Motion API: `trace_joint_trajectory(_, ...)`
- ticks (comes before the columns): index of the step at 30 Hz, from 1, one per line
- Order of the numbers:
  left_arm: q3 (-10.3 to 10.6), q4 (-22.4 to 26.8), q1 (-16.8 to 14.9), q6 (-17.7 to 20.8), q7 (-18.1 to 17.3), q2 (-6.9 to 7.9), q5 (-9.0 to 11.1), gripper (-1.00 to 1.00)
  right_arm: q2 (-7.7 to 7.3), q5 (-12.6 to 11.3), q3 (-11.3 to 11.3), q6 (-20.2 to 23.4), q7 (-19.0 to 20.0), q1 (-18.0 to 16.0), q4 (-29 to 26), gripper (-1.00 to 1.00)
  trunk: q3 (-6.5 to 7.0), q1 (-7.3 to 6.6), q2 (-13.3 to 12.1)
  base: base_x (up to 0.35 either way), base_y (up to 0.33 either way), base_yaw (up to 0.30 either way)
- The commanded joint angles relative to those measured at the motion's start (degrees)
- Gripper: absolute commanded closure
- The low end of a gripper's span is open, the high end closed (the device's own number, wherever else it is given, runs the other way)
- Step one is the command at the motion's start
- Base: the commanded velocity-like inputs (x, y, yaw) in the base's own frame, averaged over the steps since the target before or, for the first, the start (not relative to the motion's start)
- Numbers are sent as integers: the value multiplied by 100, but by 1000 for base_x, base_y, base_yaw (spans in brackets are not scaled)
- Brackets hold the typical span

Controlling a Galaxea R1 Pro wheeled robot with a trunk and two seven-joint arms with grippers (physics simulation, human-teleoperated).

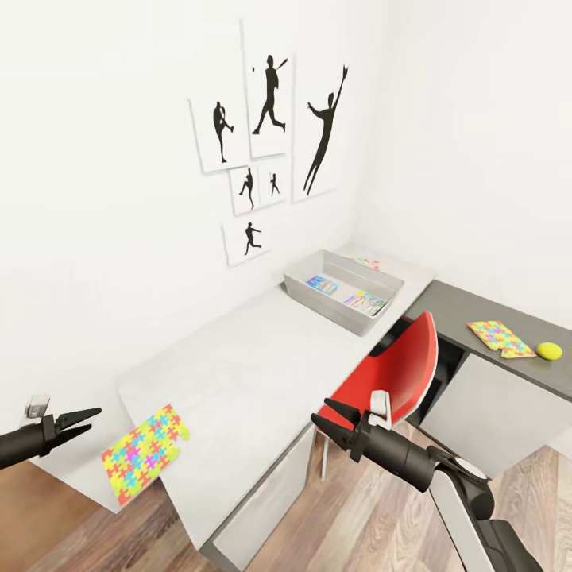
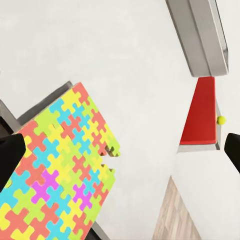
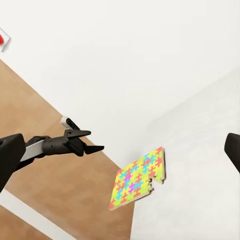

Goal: Put all the toys in the child's room - the three board games (two on the bed and one on the table), the two jigsaw puzzles on the table, and the tennis ball on the table - inside the toy box on the table in the child's room.

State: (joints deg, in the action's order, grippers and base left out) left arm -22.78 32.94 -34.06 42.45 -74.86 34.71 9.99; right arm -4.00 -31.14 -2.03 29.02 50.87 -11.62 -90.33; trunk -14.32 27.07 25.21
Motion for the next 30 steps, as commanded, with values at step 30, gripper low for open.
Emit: trace_joint_trajectory(30,5,-236,-5,114,-66,1,37,-100,-1,-42,-23,43,-29,-2,-17,-100,-545,662,1215,0,0,-4)
